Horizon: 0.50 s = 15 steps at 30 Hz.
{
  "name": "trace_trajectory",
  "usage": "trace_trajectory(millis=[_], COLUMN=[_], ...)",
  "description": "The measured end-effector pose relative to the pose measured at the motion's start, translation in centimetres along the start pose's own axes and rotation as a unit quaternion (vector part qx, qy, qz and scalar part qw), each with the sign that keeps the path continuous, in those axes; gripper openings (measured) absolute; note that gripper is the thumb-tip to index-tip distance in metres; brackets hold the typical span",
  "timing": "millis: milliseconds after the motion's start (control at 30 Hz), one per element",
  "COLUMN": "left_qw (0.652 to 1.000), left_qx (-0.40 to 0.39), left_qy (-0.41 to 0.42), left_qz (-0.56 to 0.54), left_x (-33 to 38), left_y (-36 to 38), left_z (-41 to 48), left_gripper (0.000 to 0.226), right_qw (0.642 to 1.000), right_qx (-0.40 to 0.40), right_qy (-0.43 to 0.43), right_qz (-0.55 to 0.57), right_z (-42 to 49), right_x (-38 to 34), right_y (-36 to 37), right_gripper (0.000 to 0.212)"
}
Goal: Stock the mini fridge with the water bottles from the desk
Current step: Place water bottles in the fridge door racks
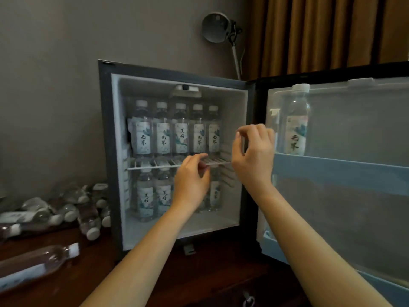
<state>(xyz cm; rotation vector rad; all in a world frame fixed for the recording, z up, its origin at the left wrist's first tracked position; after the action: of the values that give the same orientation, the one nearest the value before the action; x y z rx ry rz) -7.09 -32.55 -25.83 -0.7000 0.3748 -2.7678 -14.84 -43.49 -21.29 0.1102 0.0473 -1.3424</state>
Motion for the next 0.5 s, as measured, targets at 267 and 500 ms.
trace_trajectory(millis=[267,500], left_qw=[0.978,0.918], left_qx=[0.137,0.035], left_qy=[-0.063,-0.253], left_qz=[0.141,0.303], left_x=[-10.2,-19.6], left_y=[-11.5,-21.0], left_z=[-5.2,-12.0], left_gripper=[0.022,0.037], right_qw=[0.972,0.859], right_qx=[-0.177,-0.442], right_qy=[0.003,0.029], right_qz=[0.153,0.256], right_z=[-8.2,-17.9], right_x=[-9.1,-17.9], right_y=[9.7,16.5], right_gripper=[0.022,0.017])
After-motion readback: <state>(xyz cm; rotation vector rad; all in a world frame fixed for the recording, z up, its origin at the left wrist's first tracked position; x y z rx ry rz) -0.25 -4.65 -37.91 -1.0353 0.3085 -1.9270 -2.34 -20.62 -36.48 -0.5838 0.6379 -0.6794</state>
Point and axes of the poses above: each hand's wrist, its own z-axis towards the middle knuckle, its own y-axis out of the palm, x = y × z, the point moved 1 cm from there along z, towards the middle knuckle, and after that the axes turned 5 degrees about z, right-handed, at the moved point
